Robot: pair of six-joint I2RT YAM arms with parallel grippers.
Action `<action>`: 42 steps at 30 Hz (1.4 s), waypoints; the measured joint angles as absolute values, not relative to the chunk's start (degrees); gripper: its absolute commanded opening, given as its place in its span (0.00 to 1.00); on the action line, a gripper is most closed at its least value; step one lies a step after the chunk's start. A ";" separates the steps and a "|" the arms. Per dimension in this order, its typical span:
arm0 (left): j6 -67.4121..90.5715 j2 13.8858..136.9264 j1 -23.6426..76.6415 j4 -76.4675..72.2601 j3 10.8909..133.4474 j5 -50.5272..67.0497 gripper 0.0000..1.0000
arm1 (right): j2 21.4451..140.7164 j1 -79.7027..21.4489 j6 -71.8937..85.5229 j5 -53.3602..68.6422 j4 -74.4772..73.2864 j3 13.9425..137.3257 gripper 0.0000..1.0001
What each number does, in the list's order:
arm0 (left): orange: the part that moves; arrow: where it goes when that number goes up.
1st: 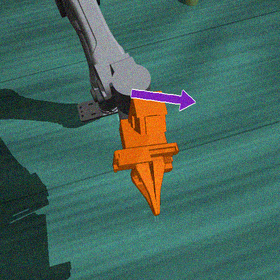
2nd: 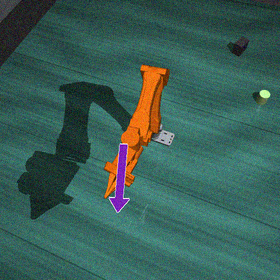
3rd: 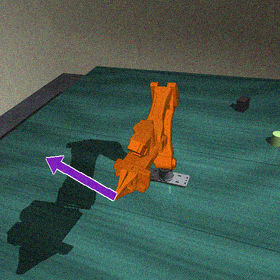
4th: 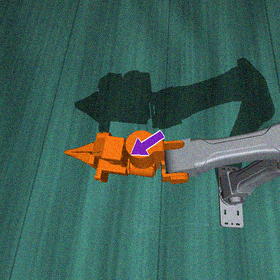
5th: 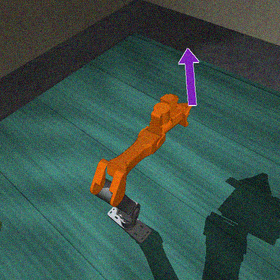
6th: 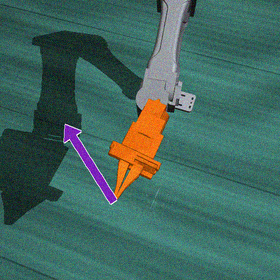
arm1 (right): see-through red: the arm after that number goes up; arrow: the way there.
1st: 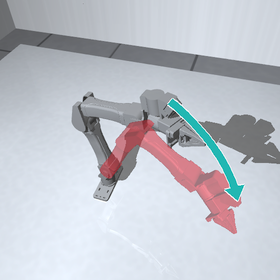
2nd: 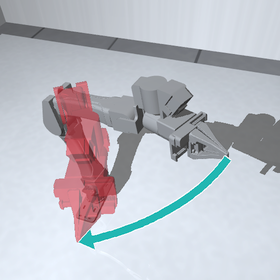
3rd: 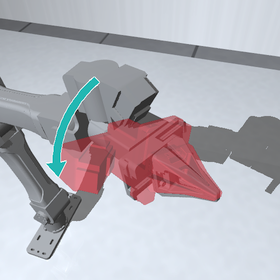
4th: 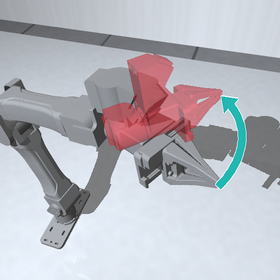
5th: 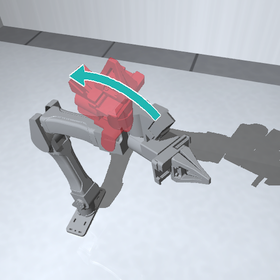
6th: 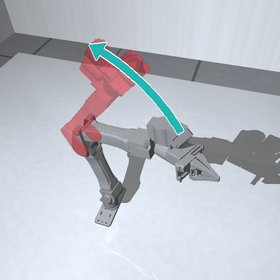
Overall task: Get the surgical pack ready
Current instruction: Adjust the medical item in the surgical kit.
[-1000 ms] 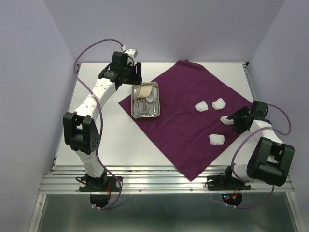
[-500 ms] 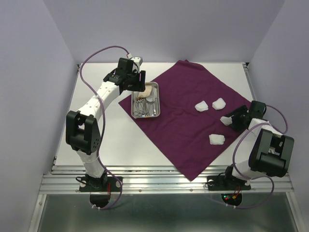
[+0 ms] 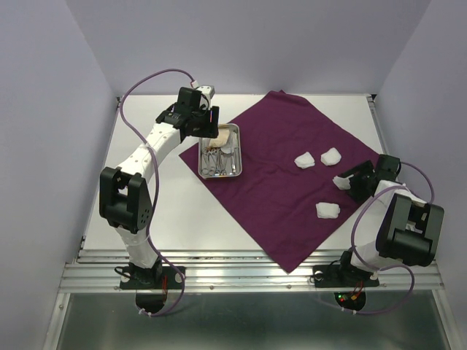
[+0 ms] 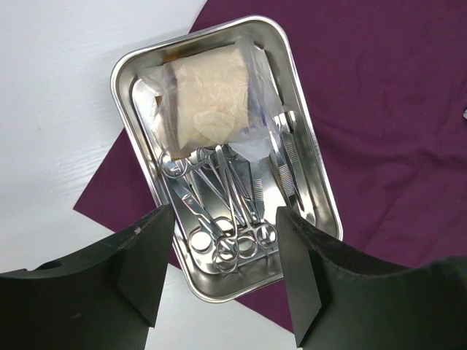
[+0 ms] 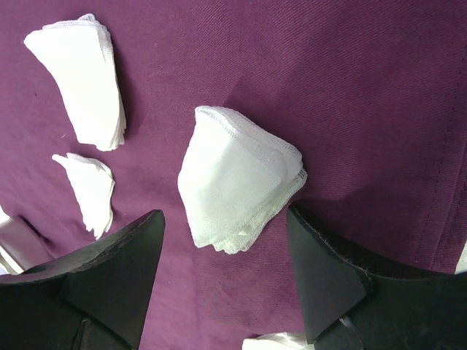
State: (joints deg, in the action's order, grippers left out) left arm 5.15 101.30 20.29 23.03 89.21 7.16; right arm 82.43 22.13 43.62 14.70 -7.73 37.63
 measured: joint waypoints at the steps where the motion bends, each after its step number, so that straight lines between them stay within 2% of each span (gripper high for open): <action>1: 5.15 101.30 20.29 23.03 89.21 7.09 0.68 | 82.43 22.13 43.72 14.59 -7.68 37.60 0.73; 6: 5.15 101.30 20.29 23.03 89.21 7.03 0.68 | 82.70 22.26 44.62 14.13 -6.17 37.19 0.71; 10: 5.15 101.30 20.29 23.07 89.21 7.01 0.68 | 83.18 22.92 46.57 13.89 -3.20 36.07 0.64; 20: 5.13 101.30 20.29 23.44 89.21 6.81 0.68 | 82.85 23.94 51.33 12.19 2.15 32.40 0.33; 24: 5.13 101.30 20.29 23.46 89.21 6.81 0.68 | 82.28 23.94 51.90 11.75 2.04 31.88 0.17; 29: 5.10 101.30 20.29 23.46 89.21 6.81 0.68 | 79.11 23.94 52.34 11.33 1.85 31.79 0.03; 34: 5.10 101.30 20.29 23.49 89.21 6.81 0.67 | 74.32 23.94 50.94 10.81 0.56 32.34 0.01; 42: 5.10 101.30 20.29 23.46 89.21 6.79 0.67 | 73.76 23.94 47.09 15.05 -1.98 36.80 0.01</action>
State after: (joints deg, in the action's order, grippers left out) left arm 5.10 101.30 20.29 23.46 89.21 6.79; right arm 73.76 23.94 47.09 15.05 -1.98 36.80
